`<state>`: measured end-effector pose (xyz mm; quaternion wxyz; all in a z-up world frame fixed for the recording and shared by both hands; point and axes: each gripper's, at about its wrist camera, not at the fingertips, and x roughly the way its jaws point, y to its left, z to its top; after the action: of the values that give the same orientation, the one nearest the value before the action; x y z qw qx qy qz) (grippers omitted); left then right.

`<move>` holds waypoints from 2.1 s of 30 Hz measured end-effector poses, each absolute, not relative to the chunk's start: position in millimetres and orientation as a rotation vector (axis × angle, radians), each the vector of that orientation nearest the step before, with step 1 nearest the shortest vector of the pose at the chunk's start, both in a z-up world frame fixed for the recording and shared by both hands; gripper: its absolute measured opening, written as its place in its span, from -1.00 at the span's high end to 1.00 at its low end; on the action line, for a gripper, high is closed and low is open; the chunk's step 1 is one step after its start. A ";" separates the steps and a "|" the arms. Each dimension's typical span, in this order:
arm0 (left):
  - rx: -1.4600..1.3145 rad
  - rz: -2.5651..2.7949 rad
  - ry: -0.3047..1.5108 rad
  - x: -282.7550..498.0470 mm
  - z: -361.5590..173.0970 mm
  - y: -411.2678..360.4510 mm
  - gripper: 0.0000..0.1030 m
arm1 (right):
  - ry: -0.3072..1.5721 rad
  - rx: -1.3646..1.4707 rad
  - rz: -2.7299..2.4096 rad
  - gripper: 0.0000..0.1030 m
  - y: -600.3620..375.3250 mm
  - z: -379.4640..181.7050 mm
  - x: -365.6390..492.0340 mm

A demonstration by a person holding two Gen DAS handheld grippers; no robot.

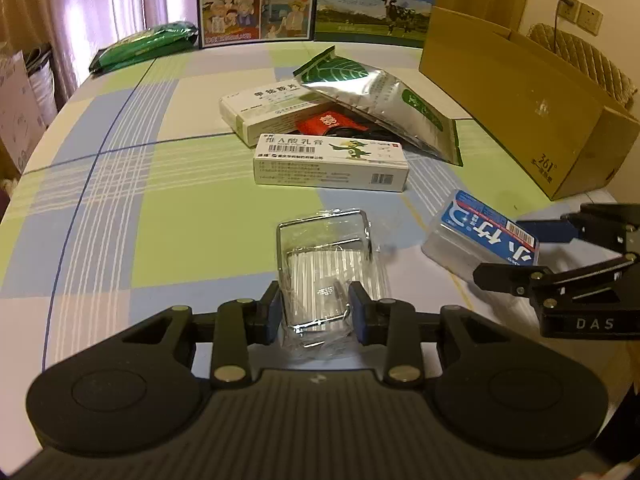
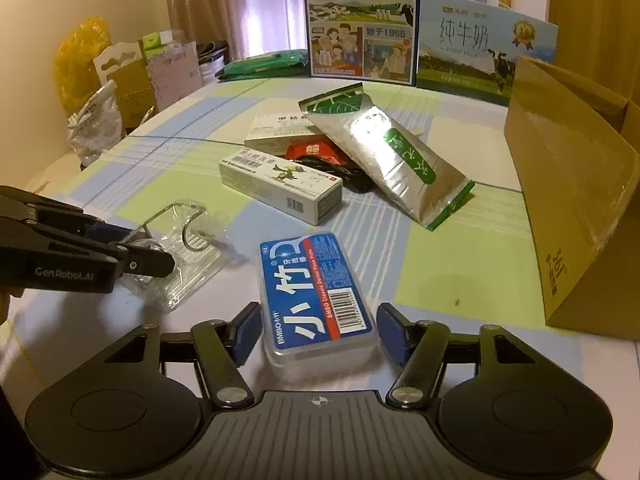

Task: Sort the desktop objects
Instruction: 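Grasp the clear plastic holder with the left tool while the right tool grasps the blue floss box, then carry the plastic holder and blue floss box with both tools to the cardboard box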

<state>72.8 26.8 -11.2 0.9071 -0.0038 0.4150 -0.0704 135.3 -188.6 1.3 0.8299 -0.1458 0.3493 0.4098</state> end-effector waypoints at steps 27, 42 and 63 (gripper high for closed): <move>-0.029 -0.060 0.817 65.0 -10.4 14.1 0.49 | 0.689 -0.331 0.925 -0.44 -180.3 -7.0 139.2; -0.018 -0.074 0.788 63.3 -2.0 10.3 0.49 | 0.698 -0.292 0.896 -0.04 -186.2 1.3 137.2; -0.035 -0.117 0.734 31.5 31.2 -29.9 0.49 | 0.691 -0.166 0.779 -0.04 -242.2 39.2 106.9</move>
<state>31.5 -29.9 31.2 0.9316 -0.0170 0.3587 -0.0572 106.9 -242.2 39.2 0.8642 -0.0792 0.3298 0.3716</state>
